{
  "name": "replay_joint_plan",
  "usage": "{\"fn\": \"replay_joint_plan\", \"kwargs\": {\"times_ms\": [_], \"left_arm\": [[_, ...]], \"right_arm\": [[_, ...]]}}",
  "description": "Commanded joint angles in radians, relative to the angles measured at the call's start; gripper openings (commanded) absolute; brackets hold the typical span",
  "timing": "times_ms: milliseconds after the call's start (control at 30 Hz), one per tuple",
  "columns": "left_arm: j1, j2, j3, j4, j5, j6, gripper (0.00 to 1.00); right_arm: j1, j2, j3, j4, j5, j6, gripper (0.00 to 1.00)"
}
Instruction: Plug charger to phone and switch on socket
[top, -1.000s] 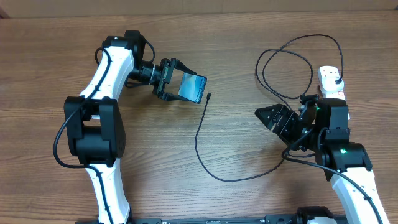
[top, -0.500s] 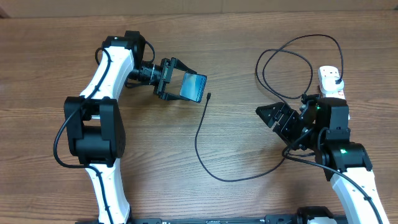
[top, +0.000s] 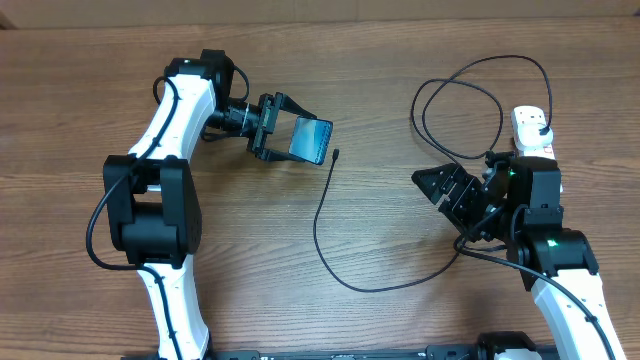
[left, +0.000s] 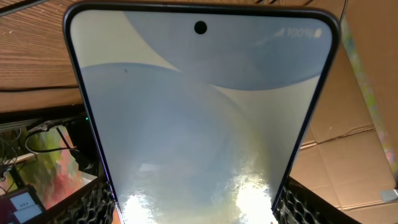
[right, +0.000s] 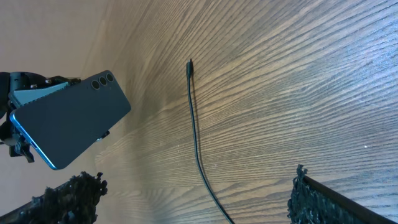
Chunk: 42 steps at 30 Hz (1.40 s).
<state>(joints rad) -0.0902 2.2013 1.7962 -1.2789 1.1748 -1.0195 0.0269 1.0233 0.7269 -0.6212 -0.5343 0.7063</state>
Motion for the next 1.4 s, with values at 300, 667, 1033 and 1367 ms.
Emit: {"fn": "replay_joint_plan", "kwargs": {"times_ms": [300,667,1033,1367], "left_arm": [[-0.016,-0.002,0.028,-0.003,0.046,-0.016,0.51],[-0.034,-0.002,0.028,-0.003,-0.095,-0.013,0.5],[-0.094,-0.002,0.028,-0.003,-0.467,-0.091,0.49],[-0.126,-0.002,0.028,-0.003,-0.572,-0.115,0.47]], "right_arm": [[0.006,0.0,0.026,0.007,0.01,0.005,1.0],[0.006,0.0,0.025,0.022,0.019,0.004,1.0],[0.041,0.046,0.025,0.111,0.018,0.004,0.94],[0.235,0.216,0.025,0.347,0.072,0.065,0.73]]}}
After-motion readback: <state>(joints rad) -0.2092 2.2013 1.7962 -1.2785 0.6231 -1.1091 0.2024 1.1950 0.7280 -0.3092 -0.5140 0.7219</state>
